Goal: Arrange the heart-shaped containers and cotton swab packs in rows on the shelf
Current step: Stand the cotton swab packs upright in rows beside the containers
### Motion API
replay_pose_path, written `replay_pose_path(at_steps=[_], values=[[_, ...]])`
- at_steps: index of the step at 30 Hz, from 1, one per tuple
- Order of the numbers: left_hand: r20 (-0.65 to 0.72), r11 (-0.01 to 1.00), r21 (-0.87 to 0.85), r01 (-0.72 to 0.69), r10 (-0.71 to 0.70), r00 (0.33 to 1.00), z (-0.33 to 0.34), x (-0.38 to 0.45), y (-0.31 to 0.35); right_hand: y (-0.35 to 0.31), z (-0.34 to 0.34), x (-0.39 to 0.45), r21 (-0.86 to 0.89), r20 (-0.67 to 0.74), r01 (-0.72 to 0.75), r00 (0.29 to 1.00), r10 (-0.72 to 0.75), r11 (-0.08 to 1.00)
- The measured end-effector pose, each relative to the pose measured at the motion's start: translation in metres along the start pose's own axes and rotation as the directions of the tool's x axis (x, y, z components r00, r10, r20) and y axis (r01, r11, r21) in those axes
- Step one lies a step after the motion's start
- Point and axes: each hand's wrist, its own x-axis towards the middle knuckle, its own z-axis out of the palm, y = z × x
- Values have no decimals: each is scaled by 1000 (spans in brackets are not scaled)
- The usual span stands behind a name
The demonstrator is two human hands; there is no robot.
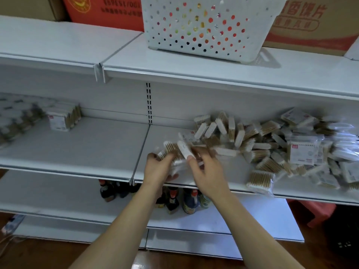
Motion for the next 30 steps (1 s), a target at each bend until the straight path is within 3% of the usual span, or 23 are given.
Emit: replay_pose_path(at_steps=[2, 5, 9, 12, 15, 18, 24, 27, 30], values=[[-48, 1000, 10, -18, 19, 999, -15, 3, 3, -8, 11, 3, 22, 43, -13, 999, 12, 1000], [-72, 1000, 15, -16, 17, 997, -37, 10, 5, -18, 32, 5, -116, 145, 31, 989, -14, 993], [-62, 1000, 21, -10, 12, 998, -66, 16, 11, -33, 59, 4, -119, 135, 73, 989, -57, 990], [-39, 998, 67, -2, 5, 999, -90, 20, 15, -48, 73, 2, 17, 4, 13, 1000, -13, 1000], [-5, 992, 124, -3, 4, 1000, -120, 26, 25, -78, 83, 1, 250, -95, -133, 982, 161, 959], [38, 985, 175, -2, -5, 999, -155, 35, 35, -103, 98, 3, 459, -73, -244, 948, 311, 854], [29, 988, 152, -30, 26, 999, -226, 57, 55, -148, 146, 11, 666, -53, -228, 935, 349, 711], [43, 992, 114, -45, 41, 998, -251, 64, 62, -170, 172, 23, 649, 86, -297, 943, 321, 701], [7, 990, 129, -61, 61, 998, -269, 76, 73, -183, 192, 41, 604, 106, -299, 949, 298, 739]])
